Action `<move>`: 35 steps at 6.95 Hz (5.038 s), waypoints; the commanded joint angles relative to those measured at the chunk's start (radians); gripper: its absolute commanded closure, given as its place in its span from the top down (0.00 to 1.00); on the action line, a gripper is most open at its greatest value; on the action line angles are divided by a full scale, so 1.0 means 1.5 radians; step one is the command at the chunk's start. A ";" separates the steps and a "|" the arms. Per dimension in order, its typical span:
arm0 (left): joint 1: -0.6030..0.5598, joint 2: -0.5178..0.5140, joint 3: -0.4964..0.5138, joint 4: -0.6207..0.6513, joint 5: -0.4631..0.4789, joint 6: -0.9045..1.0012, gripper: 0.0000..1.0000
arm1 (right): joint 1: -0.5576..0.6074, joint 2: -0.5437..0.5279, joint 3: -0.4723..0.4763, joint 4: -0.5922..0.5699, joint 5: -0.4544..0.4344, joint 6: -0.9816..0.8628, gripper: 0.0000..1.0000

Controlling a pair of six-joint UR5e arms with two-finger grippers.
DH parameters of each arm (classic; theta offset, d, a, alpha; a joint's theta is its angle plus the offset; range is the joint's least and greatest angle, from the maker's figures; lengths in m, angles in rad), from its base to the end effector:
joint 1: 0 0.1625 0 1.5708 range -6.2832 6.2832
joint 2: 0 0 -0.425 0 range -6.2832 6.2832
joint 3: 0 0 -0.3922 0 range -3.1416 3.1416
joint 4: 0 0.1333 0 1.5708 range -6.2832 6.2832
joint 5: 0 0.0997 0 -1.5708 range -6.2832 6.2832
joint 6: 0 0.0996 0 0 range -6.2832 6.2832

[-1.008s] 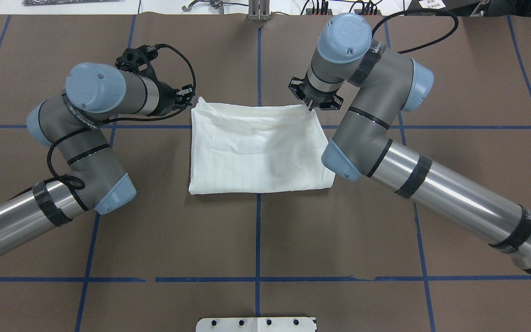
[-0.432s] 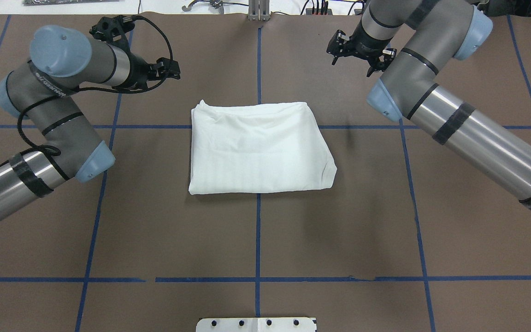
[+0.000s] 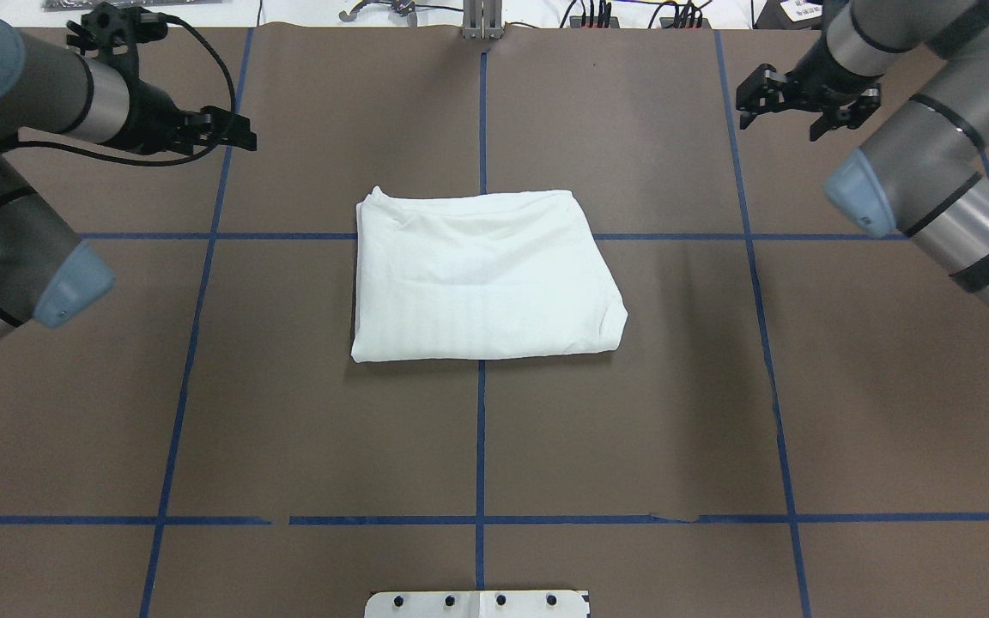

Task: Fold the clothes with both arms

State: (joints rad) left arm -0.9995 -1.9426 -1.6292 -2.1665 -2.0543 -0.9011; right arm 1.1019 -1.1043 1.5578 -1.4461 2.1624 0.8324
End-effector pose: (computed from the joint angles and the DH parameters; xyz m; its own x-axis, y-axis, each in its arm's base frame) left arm 0.2718 -0.5837 0.3553 0.5486 0.1629 -0.8200 0.2414 0.9082 0.3419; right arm -0.2345 -0.6349 0.3850 0.6856 0.1170 0.7185 -0.1910 0.9813 0.0225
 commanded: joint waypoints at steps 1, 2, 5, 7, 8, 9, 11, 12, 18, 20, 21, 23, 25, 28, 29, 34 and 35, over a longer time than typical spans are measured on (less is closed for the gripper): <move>-0.137 0.100 -0.078 0.090 -0.085 0.248 1.00 | 0.075 -0.098 0.136 -0.147 0.017 -0.187 1.00; -0.218 0.156 -0.089 0.112 -0.128 0.378 1.00 | 0.102 -0.179 0.199 -0.170 0.017 -0.238 1.00; -0.327 0.228 -0.094 0.199 -0.193 0.515 1.00 | 0.198 -0.338 0.266 -0.166 0.037 -0.342 1.00; -0.327 0.300 -0.149 0.204 -0.193 0.514 1.00 | 0.233 -0.369 0.269 -0.164 0.095 -0.360 1.00; -0.326 0.332 -0.159 0.203 -0.190 0.510 1.00 | 0.233 -0.380 0.267 -0.164 0.094 -0.362 1.00; -0.327 0.336 -0.169 0.205 -0.194 0.509 1.00 | 0.238 -0.381 0.270 -0.165 0.098 -0.363 1.00; -0.328 0.326 -0.188 0.268 -0.204 0.509 1.00 | 0.243 -0.391 0.266 -0.170 0.094 -0.440 1.00; -0.330 0.323 -0.215 0.293 -0.203 0.508 1.00 | 0.243 -0.394 0.269 -0.171 0.091 -0.456 1.00; -0.362 0.315 -0.187 0.320 -0.159 0.579 1.00 | 0.245 -0.413 0.274 -0.179 0.097 -0.512 1.00; -0.367 0.325 -0.195 0.319 -0.159 0.580 1.00 | 0.245 -0.413 0.273 -0.178 0.099 -0.503 1.00; -0.367 0.327 -0.191 0.319 -0.158 0.579 1.00 | 0.245 -0.412 0.271 -0.172 0.091 -0.503 1.00; -0.367 0.332 -0.187 0.320 -0.158 0.581 1.00 | 0.245 -0.411 0.273 -0.170 0.100 -0.503 1.00; -0.367 0.322 -0.189 0.320 -0.163 0.579 1.00 | 0.245 -0.407 0.267 -0.170 0.096 -0.502 1.00; -0.367 0.319 -0.198 0.320 -0.165 0.579 1.00 | 0.245 -0.407 0.266 -0.170 0.098 -0.502 1.00; -0.367 0.319 -0.199 0.321 -0.165 0.579 1.00 | 0.245 -0.407 0.264 -0.170 0.097 -0.502 1.00; -0.367 0.319 -0.198 0.321 -0.163 0.579 1.00 | 0.245 -0.407 0.263 -0.170 0.096 -0.502 1.00; -0.367 0.321 -0.195 0.321 -0.163 0.579 1.00 | 0.245 -0.407 0.263 -0.170 0.096 -0.502 1.00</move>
State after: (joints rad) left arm -1.5493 -1.4636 -1.9255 -1.6843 -2.2995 -0.0322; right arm 1.4696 -1.7150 1.9530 -1.7012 2.3073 0.0798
